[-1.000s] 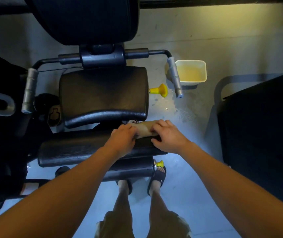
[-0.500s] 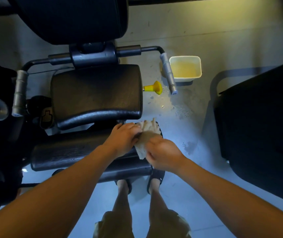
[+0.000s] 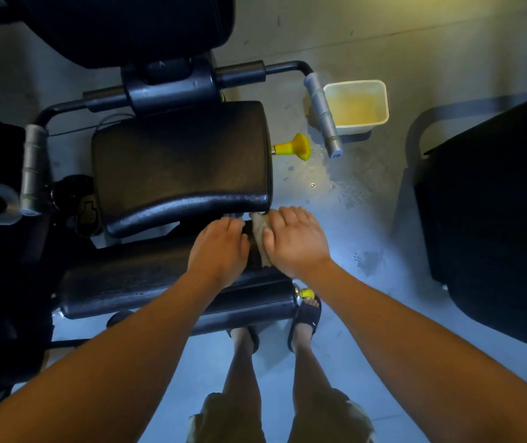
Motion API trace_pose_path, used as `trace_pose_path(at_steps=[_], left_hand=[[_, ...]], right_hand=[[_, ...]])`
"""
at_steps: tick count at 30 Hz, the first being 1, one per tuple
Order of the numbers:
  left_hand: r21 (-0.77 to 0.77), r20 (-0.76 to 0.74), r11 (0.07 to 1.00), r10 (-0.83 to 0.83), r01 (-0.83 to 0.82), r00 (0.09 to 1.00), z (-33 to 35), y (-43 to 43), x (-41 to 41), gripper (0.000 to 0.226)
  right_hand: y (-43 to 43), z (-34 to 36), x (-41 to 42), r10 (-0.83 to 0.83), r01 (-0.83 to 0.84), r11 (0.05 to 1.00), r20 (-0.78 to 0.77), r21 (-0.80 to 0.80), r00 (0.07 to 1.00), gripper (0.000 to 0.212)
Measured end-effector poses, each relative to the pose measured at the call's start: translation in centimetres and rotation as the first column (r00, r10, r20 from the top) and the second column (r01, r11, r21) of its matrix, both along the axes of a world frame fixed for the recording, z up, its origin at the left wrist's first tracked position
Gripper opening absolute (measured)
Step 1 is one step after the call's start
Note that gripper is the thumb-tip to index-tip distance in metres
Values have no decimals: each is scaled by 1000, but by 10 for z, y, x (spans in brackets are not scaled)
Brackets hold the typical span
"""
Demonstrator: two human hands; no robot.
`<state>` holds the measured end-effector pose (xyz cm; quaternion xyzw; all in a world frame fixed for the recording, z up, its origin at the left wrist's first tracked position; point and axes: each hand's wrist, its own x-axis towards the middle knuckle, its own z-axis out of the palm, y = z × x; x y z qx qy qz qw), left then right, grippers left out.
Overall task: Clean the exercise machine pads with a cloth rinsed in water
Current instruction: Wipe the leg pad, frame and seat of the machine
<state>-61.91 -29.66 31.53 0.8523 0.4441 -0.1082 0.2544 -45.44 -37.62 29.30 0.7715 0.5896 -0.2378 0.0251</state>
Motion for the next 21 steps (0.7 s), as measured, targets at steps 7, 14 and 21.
trace_pose_path(at_steps=[7,14,21], left_hand=[[51,-8,997,60,-60,998,-14,-6,3,37],[97,-121,994,66,-54,991,-20,-5,6,43],[129,-143,991,57,-38,988,-26,-5,7,44]], right_hand=[[8,3,1,-51,49,992,-10,-115,999,54],[-20,1,13,31,-28,999,-90,33,995,62],[49,-7,41,-96,-30,925,-309,-380,946,41]])
